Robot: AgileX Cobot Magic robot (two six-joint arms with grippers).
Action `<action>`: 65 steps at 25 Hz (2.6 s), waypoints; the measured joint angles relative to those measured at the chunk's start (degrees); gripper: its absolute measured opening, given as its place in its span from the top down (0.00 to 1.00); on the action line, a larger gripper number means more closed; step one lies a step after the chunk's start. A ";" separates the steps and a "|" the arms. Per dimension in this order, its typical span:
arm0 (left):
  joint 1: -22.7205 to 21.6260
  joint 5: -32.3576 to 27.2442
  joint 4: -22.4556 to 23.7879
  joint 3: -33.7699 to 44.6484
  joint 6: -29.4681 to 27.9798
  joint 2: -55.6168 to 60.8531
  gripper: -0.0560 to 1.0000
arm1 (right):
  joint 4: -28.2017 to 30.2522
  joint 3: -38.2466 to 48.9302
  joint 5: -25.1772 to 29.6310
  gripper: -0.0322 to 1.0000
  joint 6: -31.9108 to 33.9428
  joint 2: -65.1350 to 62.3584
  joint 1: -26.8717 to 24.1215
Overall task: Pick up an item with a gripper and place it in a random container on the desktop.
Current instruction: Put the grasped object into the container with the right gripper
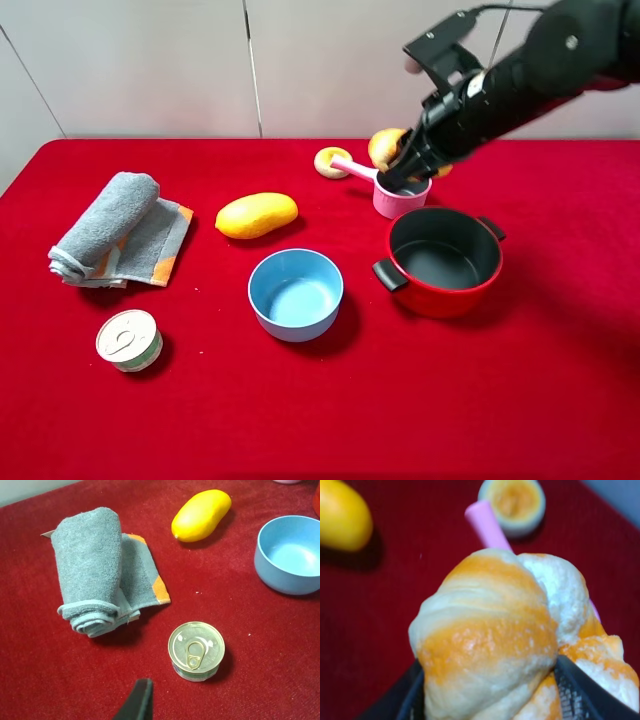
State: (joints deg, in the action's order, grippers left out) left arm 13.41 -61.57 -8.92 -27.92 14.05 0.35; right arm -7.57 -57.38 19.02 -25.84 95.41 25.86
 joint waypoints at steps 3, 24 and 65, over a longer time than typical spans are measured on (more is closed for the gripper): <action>0.00 0.00 0.00 0.00 0.00 0.00 0.04 | 0.00 3.75 -0.42 0.61 1.16 -2.37 -0.15; 0.00 0.00 0.00 0.00 0.00 0.00 0.04 | 0.00 17.59 -0.88 0.61 6.48 -9.04 -0.21; 0.00 0.00 0.00 0.00 0.00 0.00 0.04 | 0.05 17.99 -5.75 0.61 6.98 -2.03 -0.21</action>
State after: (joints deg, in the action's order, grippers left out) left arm 13.41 -61.57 -8.92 -27.92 14.05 0.35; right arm -7.53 -39.38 13.28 -18.86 93.38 25.65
